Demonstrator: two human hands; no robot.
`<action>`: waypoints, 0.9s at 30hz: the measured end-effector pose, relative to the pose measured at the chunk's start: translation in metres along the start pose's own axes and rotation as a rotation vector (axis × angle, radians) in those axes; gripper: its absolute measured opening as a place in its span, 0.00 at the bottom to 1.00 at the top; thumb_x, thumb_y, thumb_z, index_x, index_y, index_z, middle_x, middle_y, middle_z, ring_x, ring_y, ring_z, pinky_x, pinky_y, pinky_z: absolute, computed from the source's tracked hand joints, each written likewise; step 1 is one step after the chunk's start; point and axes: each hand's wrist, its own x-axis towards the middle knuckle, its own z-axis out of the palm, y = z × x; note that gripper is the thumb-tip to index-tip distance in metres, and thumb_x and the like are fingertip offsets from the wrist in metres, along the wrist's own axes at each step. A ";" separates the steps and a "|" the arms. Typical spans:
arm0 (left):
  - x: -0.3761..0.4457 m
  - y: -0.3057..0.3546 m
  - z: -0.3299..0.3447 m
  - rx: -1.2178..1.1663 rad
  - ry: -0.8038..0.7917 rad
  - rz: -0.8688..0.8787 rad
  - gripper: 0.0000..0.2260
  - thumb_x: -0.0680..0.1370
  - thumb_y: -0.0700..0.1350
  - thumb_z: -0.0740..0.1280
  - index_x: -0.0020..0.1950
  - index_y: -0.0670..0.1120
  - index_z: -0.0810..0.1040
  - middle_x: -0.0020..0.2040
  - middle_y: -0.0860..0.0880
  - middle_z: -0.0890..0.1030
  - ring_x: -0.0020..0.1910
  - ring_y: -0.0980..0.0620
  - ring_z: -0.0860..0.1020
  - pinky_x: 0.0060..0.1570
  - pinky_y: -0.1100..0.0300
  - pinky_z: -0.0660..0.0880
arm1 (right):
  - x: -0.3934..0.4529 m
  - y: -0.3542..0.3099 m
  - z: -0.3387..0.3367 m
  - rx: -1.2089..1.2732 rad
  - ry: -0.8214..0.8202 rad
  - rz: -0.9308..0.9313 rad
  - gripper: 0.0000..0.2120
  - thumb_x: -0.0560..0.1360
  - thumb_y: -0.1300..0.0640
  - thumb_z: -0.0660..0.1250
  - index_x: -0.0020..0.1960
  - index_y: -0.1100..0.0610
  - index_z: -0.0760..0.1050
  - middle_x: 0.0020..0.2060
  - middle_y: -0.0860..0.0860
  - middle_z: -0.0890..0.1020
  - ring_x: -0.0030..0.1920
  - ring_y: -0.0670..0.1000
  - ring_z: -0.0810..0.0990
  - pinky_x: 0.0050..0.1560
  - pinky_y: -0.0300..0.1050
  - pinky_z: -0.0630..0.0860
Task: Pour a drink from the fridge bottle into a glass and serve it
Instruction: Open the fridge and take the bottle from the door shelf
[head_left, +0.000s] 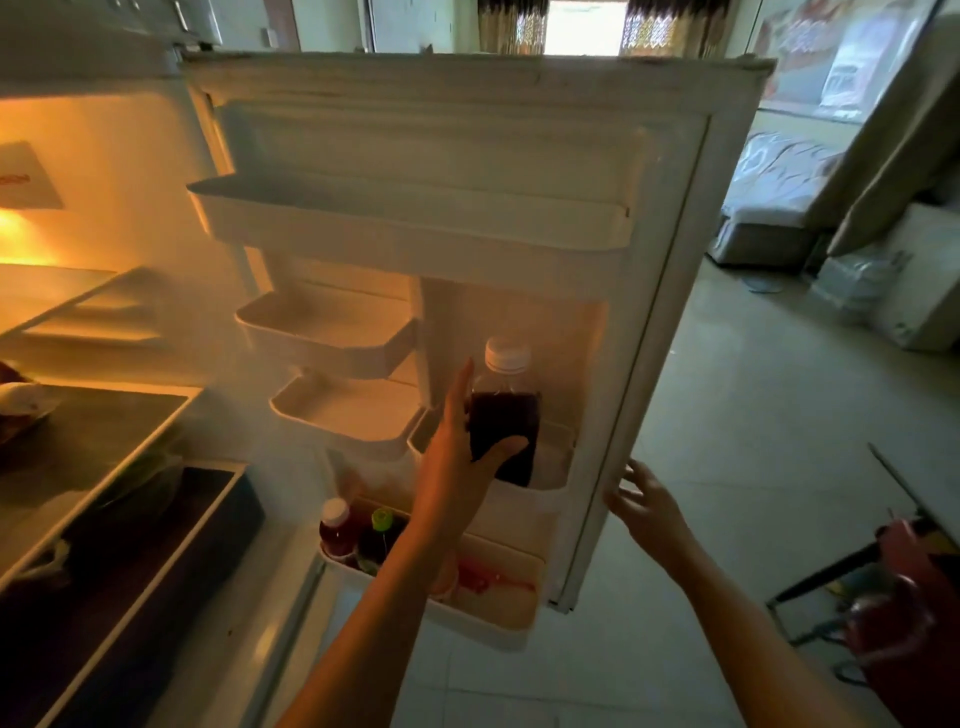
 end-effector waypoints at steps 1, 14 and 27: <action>0.001 0.000 0.001 -0.051 -0.005 -0.011 0.40 0.71 0.43 0.73 0.72 0.66 0.54 0.59 0.60 0.73 0.61 0.53 0.75 0.54 0.50 0.79 | -0.001 -0.001 0.000 0.001 -0.007 -0.004 0.26 0.75 0.62 0.66 0.71 0.57 0.62 0.64 0.57 0.74 0.61 0.57 0.76 0.57 0.53 0.76; -0.015 0.023 0.016 -0.182 0.054 0.087 0.38 0.70 0.34 0.72 0.71 0.60 0.60 0.56 0.74 0.73 0.59 0.67 0.74 0.47 0.69 0.77 | -0.037 0.010 -0.017 -0.393 0.093 -0.077 0.28 0.73 0.56 0.69 0.71 0.54 0.63 0.65 0.55 0.72 0.60 0.52 0.75 0.56 0.50 0.76; -0.098 0.092 0.080 -0.285 -0.028 0.123 0.37 0.67 0.41 0.73 0.71 0.59 0.62 0.62 0.64 0.75 0.63 0.55 0.74 0.55 0.46 0.78 | -0.123 0.048 -0.105 -0.536 0.120 -0.122 0.22 0.73 0.50 0.68 0.66 0.50 0.69 0.63 0.47 0.73 0.58 0.47 0.75 0.56 0.46 0.76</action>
